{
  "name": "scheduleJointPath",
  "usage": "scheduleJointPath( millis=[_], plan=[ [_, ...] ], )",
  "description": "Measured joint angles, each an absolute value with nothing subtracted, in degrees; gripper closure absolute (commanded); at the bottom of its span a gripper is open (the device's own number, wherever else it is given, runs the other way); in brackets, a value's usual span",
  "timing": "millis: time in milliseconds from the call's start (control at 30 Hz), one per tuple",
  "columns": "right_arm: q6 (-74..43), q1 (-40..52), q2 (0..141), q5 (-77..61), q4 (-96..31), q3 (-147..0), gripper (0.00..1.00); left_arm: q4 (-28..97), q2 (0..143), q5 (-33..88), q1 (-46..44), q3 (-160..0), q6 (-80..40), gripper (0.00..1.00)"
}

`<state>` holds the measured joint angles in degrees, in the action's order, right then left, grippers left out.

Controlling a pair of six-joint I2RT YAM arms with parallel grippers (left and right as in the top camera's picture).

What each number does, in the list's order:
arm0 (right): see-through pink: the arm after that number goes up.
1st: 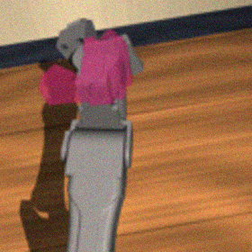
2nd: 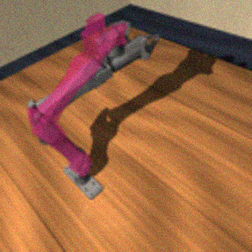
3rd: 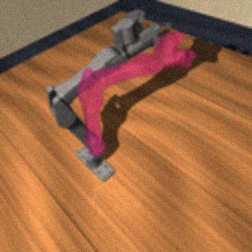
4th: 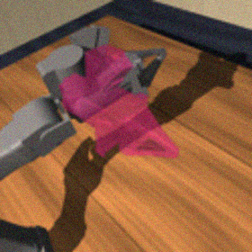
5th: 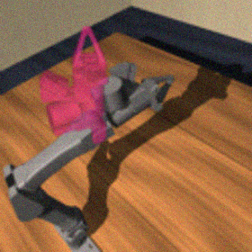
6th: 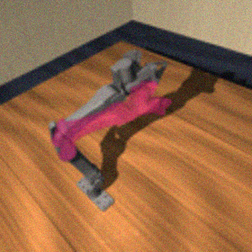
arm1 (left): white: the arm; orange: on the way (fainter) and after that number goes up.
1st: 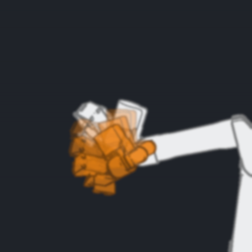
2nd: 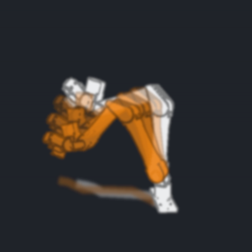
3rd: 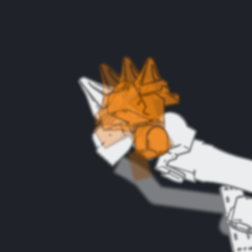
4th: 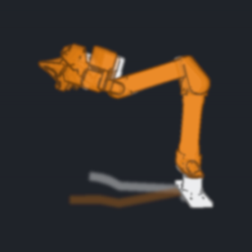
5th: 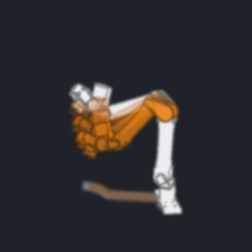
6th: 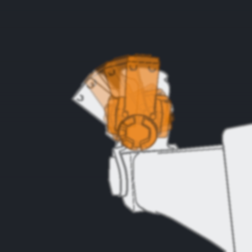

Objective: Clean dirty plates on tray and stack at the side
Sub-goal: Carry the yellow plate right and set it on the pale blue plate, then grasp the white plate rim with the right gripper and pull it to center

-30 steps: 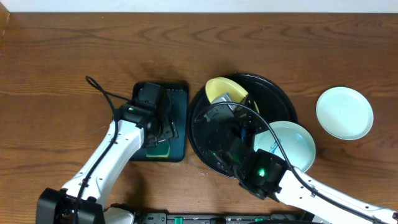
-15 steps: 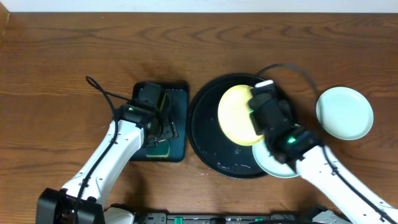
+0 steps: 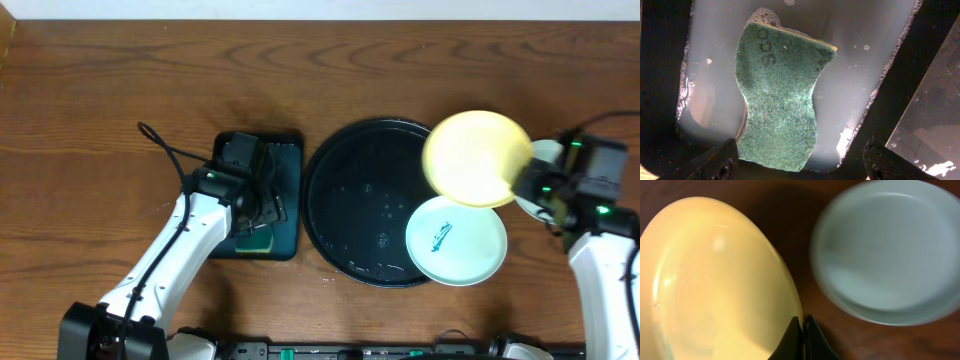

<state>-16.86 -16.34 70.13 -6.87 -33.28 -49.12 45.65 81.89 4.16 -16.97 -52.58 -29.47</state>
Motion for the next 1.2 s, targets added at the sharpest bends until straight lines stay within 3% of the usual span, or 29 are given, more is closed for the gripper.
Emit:
scheduleJointPath(
  millis=[267, 300, 333, 367, 400, 667, 933, 1067, 1200],
  plan=[
    [-25.58, -29.63, 79.96, -0.99, -28.99, -49.12, 0.99, 45.63, 81.89, 4.16, -16.97, -52.58, -29.47, 0.19],
    [-26.39, -30.59, 81.3, -0.16, -28.1, -49.12, 0.95, 45.65, 81.89, 4.16, -16.97, -52.58, -29.5, 0.19],
    [-27.11, -31.81, 82.94, 0.54, -26.96, -49.12, 0.83, 45.65, 81.89, 4.16, -16.97, -52.58, -29.5, 0.19],
    [-27.73, -32.56, 84.12, 0.99, -26.0, -49.12, 0.65, 45.63, 81.89, 4.16, -16.97, -52.58, -29.47, 0.19],
    [-28.23, -33.36, 85.41, 0.99, -24.8, -49.12, 0.61, 45.65, 81.89, 4.16, -16.97, -52.58, -29.5, 0.19],
    [-26.09, -33.8, 85.41, -15.22, -25.28, -49.12, 0.6, 45.65, 81.89, 4.16, -16.97, -52.58, -29.47, 0.19],
    [-19.09, -24.75, 72.77, -26.96, -41.98, -49.58, 0.49, 45.65, 81.89, 4.16, -16.97, -52.58, -29.47, 0.19],
    [-16.14, -16.12, 70.26, -20.84, -53.1, -49.69, 0.44, 45.65, 81.89, 4.16, -16.97, -52.58, -29.47, 0.19],
    [-16.16, -10.59, 70.46, -11.18, -54.48, -48.07, 0.42, 45.65, 81.89, 4.19, -16.97, -52.58, -29.5, 0.19]
  ],
)
